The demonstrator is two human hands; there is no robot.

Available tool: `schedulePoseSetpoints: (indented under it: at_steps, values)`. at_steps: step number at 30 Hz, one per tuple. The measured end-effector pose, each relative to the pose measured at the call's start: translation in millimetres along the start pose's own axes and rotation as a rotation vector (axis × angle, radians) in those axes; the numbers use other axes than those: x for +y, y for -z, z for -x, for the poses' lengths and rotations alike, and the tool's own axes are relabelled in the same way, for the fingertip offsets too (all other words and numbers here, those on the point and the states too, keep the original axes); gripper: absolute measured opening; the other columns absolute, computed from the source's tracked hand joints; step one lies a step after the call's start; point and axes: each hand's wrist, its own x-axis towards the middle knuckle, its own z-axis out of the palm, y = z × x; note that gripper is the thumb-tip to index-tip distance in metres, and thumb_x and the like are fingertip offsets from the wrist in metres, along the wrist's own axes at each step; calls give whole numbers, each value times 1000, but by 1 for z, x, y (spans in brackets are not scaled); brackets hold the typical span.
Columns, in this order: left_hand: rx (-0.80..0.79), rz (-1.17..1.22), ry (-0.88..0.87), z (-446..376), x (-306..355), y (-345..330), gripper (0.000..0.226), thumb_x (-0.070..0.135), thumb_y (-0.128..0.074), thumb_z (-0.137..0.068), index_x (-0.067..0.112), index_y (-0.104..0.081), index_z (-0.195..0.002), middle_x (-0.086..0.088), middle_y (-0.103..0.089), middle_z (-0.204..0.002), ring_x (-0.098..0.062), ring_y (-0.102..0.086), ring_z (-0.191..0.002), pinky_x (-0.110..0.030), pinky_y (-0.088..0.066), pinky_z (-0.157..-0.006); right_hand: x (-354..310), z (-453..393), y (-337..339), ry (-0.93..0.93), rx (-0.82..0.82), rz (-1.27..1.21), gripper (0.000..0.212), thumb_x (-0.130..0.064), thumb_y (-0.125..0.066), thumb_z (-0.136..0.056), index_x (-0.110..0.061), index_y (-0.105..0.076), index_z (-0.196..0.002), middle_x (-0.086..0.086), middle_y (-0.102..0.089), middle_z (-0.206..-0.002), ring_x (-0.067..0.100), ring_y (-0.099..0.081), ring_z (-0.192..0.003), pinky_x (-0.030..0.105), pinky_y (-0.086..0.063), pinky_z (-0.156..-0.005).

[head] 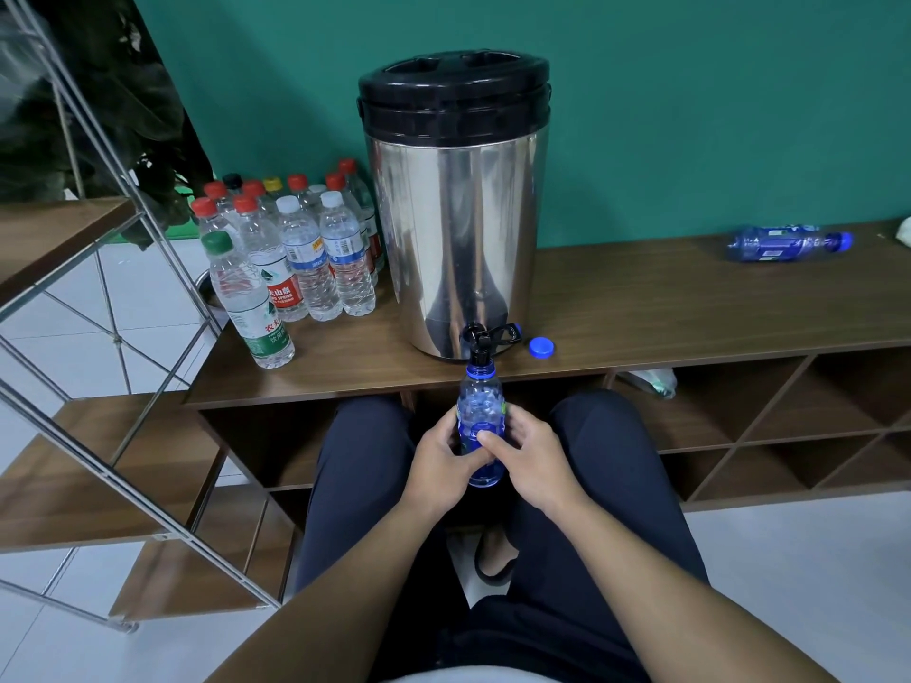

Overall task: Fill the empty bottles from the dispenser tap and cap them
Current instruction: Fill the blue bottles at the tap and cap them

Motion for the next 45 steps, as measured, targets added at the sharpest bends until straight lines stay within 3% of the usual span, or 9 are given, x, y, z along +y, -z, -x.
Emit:
schedulePoseSetpoints:
  at_steps: [45]
  values:
    - [16, 8, -22, -2, -3, 0, 58, 0, -84, -95, 25, -68, -144, 5, -80, -129, -15, -76, -123, -26, -58, -105, 0, -1, -1, 12, 0, -18, 39, -6, -76, -103, -26, -74, -136, -6, -82, -125, 13, -77, -121, 44, -60, -109]
